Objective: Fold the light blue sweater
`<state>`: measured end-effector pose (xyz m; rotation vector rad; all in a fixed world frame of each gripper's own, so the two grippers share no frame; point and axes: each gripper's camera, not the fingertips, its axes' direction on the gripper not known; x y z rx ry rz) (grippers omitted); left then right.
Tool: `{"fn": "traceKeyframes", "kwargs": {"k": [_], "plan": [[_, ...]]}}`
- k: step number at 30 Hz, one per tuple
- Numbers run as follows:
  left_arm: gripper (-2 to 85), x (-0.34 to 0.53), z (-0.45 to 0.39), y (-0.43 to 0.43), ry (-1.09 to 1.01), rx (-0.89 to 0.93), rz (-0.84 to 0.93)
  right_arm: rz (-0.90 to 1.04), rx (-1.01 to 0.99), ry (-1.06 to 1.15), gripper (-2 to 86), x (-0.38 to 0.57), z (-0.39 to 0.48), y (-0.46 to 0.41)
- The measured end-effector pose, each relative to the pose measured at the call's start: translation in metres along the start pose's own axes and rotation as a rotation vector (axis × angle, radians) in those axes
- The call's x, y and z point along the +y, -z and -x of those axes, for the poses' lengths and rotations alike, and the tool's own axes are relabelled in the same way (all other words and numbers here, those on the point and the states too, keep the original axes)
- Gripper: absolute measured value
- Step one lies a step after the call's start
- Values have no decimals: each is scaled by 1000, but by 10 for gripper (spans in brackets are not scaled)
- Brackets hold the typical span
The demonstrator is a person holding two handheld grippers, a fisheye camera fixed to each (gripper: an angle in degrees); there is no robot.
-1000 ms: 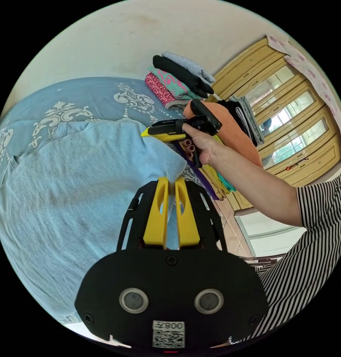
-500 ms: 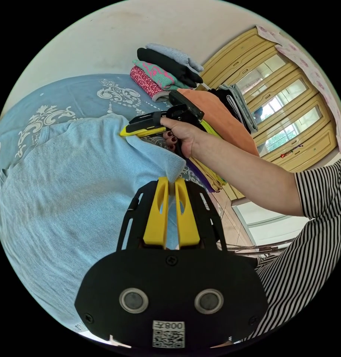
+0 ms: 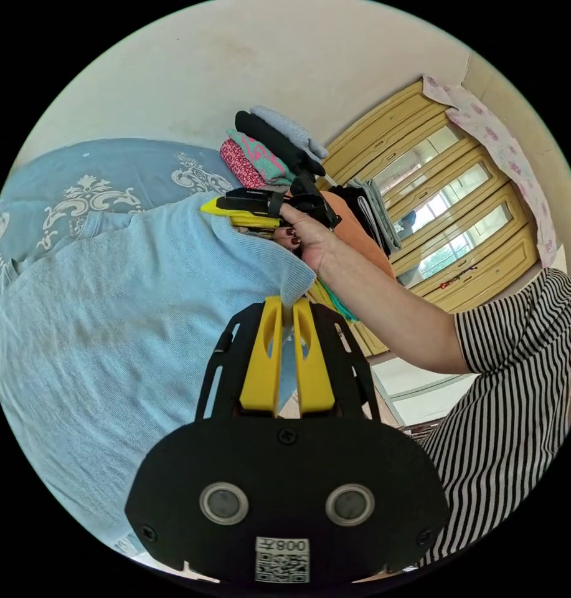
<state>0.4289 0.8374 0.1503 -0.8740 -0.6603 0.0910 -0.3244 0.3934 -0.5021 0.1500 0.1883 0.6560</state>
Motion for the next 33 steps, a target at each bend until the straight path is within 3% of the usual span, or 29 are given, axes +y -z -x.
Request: {"fn": "traceKeyframes", "kwargs": {"k": [8,14,22,30,33], "plan": [[30,111,78,143,167,18,-324,17,-47,209,25,3,159,-91],[30,230,148,211,407,-79,-497,150,-31,315,26,15,262,-226],[29,358,222,238,646,-71,-653,371,112,355,28,47,348,-411],[30,428,271,233,778,-67,-648,545,323,456,43,77,410,-521],[30,447,277,231,804,-68,-670,572,312,493,50,87,432,-537]]}}
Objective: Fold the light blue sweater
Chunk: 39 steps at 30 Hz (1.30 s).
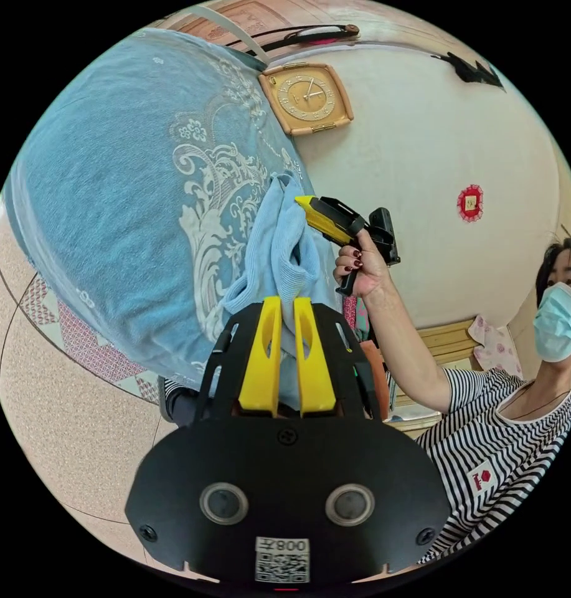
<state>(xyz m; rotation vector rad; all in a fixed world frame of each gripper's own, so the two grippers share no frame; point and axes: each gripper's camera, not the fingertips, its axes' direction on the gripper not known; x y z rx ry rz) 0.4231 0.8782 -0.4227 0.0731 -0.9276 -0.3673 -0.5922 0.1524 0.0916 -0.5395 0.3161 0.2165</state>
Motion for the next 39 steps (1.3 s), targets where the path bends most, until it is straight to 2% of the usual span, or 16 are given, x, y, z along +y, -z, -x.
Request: {"fn": "traceKeyframes", "kwargs": {"k": [6,10,14,17,21,24,28,30,33,36,39], "plan": [[18,10,8,22,-20,-57,-65,-66,-55,155,20,7,56,31],[6,-2,-18,12,-201,-69,-34,-89,51,241,6,45,90,39],[4,-16,-23,-23,-286,-248,59,-7,217,252,3,44,110,2],[3,-19,-11,-42,-264,-327,128,110,249,205,2,28,112,-37],[1,-16,-10,-43,-226,-312,101,103,254,223,2,23,128,-39],[2,-12,-28,-45,-299,-313,71,76,324,283,1,31,146,-43],[2,-14,-25,-84,-335,-434,251,31,454,353,1,44,169,-53],[2,-15,-25,-84,-303,-405,229,34,473,363,1,45,172,-53],[2,-11,-42,-80,-334,-454,154,67,373,309,1,40,158,-40],[2,-12,-41,-90,-294,-509,207,55,191,226,1,42,136,-10],[2,-12,-33,-96,-256,-449,209,-30,35,176,1,67,116,34]]}}
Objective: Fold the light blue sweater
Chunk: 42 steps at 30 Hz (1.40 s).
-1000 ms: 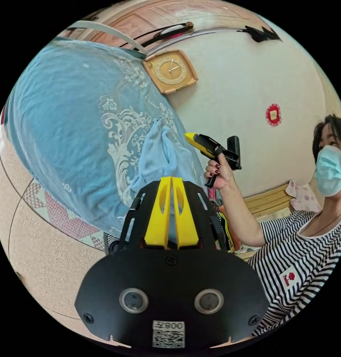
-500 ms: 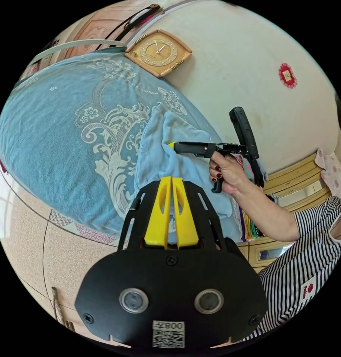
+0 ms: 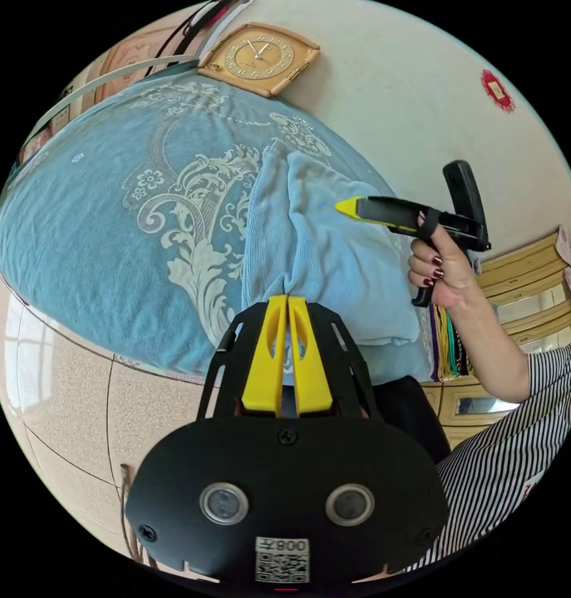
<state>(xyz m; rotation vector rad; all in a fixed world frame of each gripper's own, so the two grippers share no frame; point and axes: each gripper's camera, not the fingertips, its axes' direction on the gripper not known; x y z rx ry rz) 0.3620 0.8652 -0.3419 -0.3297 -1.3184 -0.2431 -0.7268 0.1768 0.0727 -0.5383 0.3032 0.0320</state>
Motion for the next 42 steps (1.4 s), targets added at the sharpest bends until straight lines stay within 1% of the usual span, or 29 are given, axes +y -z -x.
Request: {"fn": "traceKeyframes", "kwargs": {"k": [3,5,7,8,10,12,13,15,20,23,29,34,39,42], "plan": [[2,2,-13,6,13,-43,-41,-32,-21,-16,1,48,-13,39],[2,4,-16,-4,35,-30,15,-21,1,-58,1,84,-27,52],[2,7,-18,-10,43,-20,34,48,10,-187,1,130,-59,50],[3,9,-25,-8,42,-13,9,49,-10,-214,1,142,-66,50],[3,14,-43,-3,-5,12,-27,-23,-122,-278,3,183,-87,64],[5,17,-61,-8,-41,71,-17,-68,-115,-328,4,207,-95,77],[6,19,-75,-18,-87,123,16,-95,-109,-340,6,220,-97,85],[9,21,-96,-37,-132,151,94,-114,-103,-345,10,237,-98,92],[36,15,-151,-101,-252,220,282,-75,-16,-323,44,267,-93,84],[50,8,-179,-129,-323,186,325,-57,-12,-308,54,278,-96,72],[39,1,-209,-161,-381,114,347,-98,-117,-399,55,305,-142,70],[23,7,-210,-165,-388,137,325,-209,-352,-511,78,335,-198,74],[16,13,-208,-168,-383,155,307,-204,-525,-546,107,341,-227,52],[13,15,-205,-168,-395,160,296,-180,-586,-567,113,344,-240,37]]}}
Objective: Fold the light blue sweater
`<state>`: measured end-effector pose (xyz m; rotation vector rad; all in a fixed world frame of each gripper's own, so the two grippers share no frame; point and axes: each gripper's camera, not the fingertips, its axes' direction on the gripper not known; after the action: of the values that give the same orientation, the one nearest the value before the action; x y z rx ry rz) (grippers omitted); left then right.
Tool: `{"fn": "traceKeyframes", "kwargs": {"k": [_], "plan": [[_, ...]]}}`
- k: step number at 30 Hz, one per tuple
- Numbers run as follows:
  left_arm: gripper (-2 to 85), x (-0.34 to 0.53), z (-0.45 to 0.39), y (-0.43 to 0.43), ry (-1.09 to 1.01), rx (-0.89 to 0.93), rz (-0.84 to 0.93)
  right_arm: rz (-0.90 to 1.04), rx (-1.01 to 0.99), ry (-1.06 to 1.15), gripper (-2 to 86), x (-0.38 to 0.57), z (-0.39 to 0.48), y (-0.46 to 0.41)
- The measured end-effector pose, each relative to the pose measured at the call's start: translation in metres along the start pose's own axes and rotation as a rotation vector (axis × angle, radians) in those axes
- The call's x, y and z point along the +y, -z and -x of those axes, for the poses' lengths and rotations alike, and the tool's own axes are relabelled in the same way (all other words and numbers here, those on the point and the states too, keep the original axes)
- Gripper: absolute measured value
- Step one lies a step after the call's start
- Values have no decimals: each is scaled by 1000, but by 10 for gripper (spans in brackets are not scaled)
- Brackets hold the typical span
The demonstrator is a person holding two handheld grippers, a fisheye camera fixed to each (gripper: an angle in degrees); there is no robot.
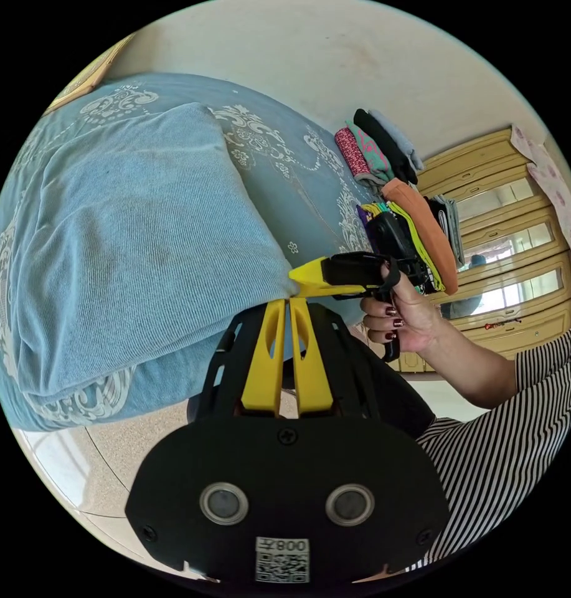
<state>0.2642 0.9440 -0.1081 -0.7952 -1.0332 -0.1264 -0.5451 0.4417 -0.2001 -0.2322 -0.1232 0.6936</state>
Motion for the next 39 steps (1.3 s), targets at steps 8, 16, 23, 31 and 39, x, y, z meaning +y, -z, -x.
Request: {"fn": "traceKeyframes", "kwargs": {"k": [8,16,23,31,39], "plan": [[14,20,18,-6,2,7,-8,16,-84,-51,119,-9,-29,-7],[34,84,81,20,206,208,-155,31,-90,-8,83,-10,-22,2],[105,190,185,29,584,589,-456,19,-130,66,79,-17,11,12],[136,270,247,32,819,782,-846,15,-141,89,78,-20,18,19],[131,287,270,46,838,747,-823,-2,-166,68,78,-11,3,25]]}}
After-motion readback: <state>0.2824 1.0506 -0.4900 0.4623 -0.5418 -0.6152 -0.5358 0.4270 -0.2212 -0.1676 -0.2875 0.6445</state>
